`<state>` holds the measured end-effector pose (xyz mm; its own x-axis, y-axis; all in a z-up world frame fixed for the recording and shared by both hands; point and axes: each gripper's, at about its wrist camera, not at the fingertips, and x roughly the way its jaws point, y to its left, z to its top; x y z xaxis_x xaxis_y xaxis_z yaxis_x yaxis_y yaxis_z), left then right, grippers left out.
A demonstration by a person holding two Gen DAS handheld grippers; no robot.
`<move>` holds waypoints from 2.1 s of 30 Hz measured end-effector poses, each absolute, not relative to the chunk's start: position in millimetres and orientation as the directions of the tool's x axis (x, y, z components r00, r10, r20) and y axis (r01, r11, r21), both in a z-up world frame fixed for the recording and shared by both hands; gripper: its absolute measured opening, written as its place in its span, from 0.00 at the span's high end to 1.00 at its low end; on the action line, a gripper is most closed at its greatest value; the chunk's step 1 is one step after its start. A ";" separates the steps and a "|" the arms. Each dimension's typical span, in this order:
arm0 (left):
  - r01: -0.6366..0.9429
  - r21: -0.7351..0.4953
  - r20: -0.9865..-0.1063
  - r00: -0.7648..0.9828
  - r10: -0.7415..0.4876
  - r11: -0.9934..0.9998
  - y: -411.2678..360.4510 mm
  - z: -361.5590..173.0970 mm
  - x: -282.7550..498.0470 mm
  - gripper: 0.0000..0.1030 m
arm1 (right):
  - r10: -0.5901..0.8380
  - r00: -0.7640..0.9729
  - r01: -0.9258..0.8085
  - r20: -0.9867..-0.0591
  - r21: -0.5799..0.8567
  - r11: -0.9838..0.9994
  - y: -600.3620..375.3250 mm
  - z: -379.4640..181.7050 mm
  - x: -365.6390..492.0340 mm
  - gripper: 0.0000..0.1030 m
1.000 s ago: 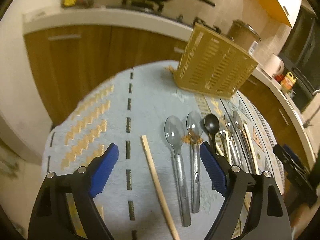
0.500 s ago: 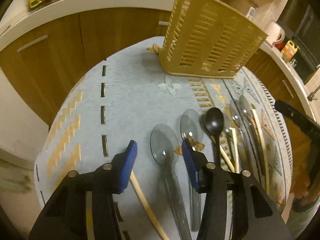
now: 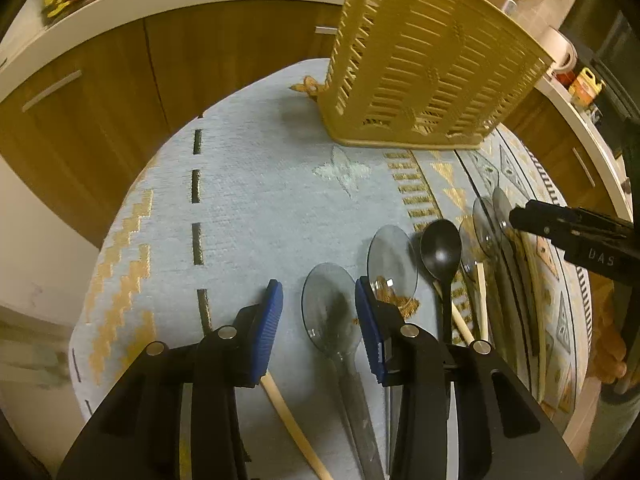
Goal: Organize utensils
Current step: 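Lower the left tool and grasp a clear plastic spoon while the right tool grasps another clear spoon, then lift both held clear spoons and carry them toward the beige utensil holder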
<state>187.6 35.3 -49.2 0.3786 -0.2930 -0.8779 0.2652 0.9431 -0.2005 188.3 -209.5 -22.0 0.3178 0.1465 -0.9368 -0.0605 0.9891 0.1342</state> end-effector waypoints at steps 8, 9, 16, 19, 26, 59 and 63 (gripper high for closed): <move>0.231 -0.281 -0.875 0.336 -0.347 0.931 49.4 -50.1 194.3 0.67 | 0.135 0.245 -0.095 -0.960 0.115 0.989 -197.0 -36.6 193.4 0.64; 0.229 -0.289 -0.874 0.333 -0.354 0.929 51.3 -49.8 193.7 0.68 | 0.136 0.245 -0.101 -0.960 0.115 0.988 -194.8 -37.4 192.3 0.64; 0.234 -0.325 -0.878 0.285 -0.384 0.916 50.1 -54.1 197.3 0.67 | 0.114 0.242 -0.137 -0.963 0.083 0.987 -186.5 -44.5 174.6 0.67; 0.233 -0.318 -0.883 0.281 -0.377 0.919 50.7 -53.7 195.3 0.66 | 0.103 0.243 -0.147 -0.964 0.069 0.987 -179.3 -47.1 171.8 0.70; 0.265 -0.252 -0.902 0.285 -0.325 0.931 28.5 -53.8 189.6 0.58 | 0.122 0.231 -0.119 -0.965 0.096 0.988 -187.0 -43.5 178.7 0.70; 0.251 -0.254 -0.612 0.706 -0.356 0.934 22.4 45.0 144.0 0.70 | 0.238 0.618 -0.235 -0.749 0.113 0.965 -185.9 44.3 126.0 0.73; 0.266 -0.258 -0.522 0.771 -0.366 0.929 11.4 70.7 136.1 0.70 | 0.252 0.705 -0.214 -0.663 0.139 0.967 -202.9 70.8 114.6 0.73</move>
<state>136.1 11.4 70.7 0.7707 -0.3656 -0.5219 0.2658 0.9288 -0.2582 114.6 -202.9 70.8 0.7046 0.2520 -0.6634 -0.2145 0.9667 0.1394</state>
